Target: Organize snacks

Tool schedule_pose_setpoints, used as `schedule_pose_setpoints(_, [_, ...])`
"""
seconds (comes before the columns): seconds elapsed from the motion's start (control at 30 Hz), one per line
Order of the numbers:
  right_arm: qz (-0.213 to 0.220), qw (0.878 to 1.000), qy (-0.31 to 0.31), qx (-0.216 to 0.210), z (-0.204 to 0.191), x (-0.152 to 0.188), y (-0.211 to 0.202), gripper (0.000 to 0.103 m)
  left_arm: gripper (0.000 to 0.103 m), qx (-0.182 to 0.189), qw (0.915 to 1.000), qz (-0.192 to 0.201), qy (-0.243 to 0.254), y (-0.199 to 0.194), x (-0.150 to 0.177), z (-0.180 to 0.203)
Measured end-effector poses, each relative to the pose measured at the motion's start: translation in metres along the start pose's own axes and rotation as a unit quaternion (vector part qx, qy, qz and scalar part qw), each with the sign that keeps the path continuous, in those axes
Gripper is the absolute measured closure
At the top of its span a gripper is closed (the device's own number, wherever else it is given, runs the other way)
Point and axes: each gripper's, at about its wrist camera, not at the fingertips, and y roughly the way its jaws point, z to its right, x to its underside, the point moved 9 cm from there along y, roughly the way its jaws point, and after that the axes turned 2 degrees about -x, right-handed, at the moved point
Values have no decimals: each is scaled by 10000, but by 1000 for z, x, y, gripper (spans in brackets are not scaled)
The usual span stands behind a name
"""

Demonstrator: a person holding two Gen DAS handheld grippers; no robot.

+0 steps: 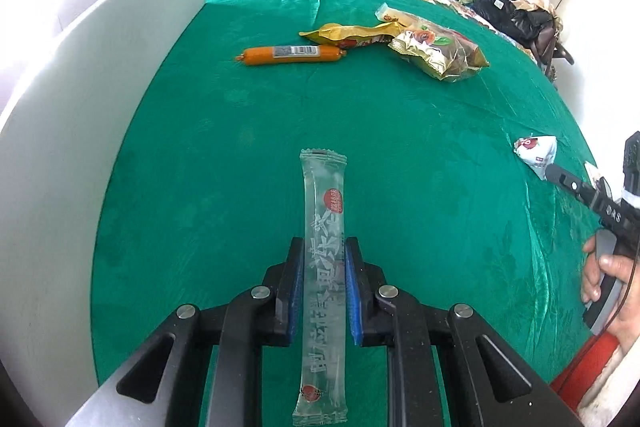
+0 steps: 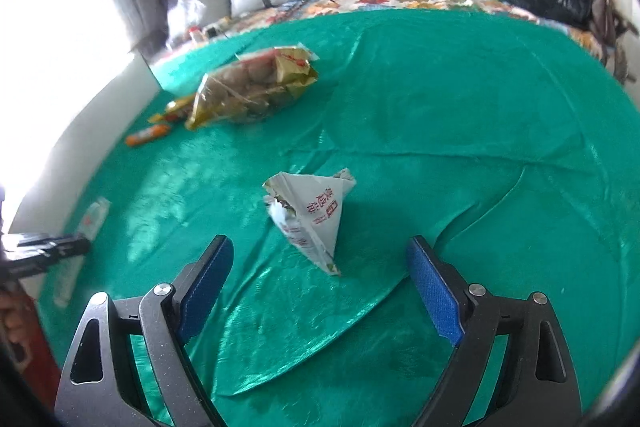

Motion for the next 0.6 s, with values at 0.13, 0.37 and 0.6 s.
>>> schedule_pose_setpoints(0.13, [-299, 9991, 8, 296, -5, -12, 12, 13, 85, 146, 9998, 0, -127, -5, 5, -3])
schedule_pose_setpoints(0.37, [-679, 9886, -528, 1237, -20, -21, 38, 69, 85, 392, 9990, 204, -84, -36, 7, 0])
schedule_pose_setpoints(0.6, [-466, 9965, -162, 679, -42, -16, 0, 72, 85, 849, 9955, 375, -188, -72, 14, 8])
